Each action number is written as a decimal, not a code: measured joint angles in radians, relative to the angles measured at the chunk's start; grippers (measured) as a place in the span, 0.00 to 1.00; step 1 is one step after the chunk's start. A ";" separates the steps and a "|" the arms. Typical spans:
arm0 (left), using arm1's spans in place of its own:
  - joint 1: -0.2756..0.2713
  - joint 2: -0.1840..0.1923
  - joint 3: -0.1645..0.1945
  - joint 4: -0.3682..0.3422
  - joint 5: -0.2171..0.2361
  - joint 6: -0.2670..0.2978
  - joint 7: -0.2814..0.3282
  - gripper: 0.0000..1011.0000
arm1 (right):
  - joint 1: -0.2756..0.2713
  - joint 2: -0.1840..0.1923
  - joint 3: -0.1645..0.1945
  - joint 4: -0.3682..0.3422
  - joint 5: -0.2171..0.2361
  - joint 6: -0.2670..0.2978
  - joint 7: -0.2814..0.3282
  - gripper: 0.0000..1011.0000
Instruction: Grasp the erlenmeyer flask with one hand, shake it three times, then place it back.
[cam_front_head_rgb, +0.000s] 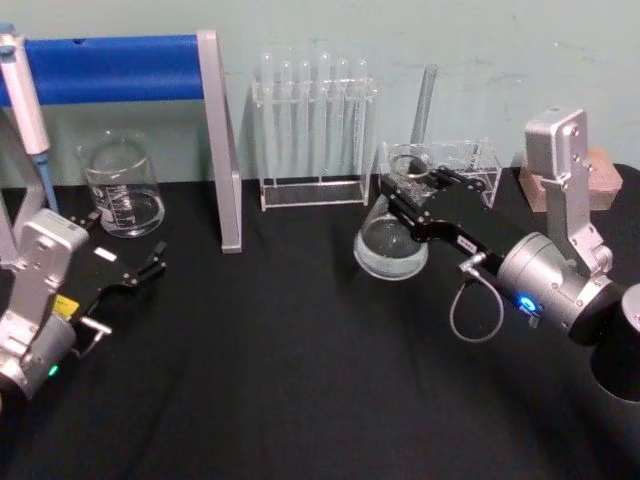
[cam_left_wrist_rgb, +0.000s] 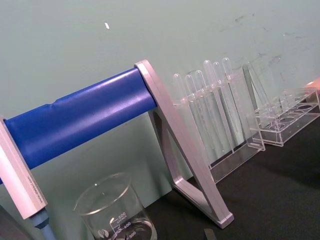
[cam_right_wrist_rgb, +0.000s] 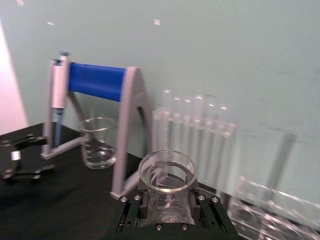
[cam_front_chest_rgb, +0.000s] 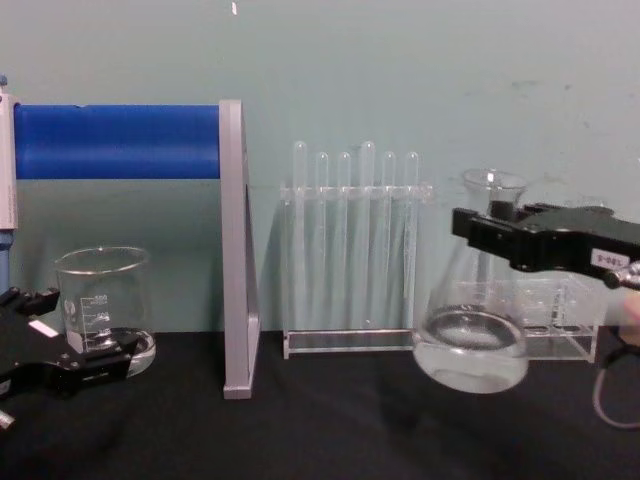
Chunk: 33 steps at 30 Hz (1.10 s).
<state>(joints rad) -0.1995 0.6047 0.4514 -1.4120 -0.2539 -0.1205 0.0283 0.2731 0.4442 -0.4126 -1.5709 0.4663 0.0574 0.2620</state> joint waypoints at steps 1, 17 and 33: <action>0.000 0.000 0.000 0.000 0.000 0.000 0.000 0.99 | -0.011 -0.005 0.011 -0.007 -0.004 0.010 -0.023 0.45; 0.000 0.000 0.000 0.000 0.000 0.000 0.000 0.99 | -0.067 -0.055 0.084 -0.039 -0.060 0.070 -0.157 0.44; 0.000 0.000 0.000 0.000 0.000 0.000 0.000 0.99 | -0.006 -0.125 -0.010 0.008 -0.114 0.065 -0.036 0.44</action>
<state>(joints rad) -0.1995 0.6047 0.4514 -1.4120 -0.2539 -0.1205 0.0283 0.2668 0.3187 -0.4224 -1.5631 0.3522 0.1221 0.2262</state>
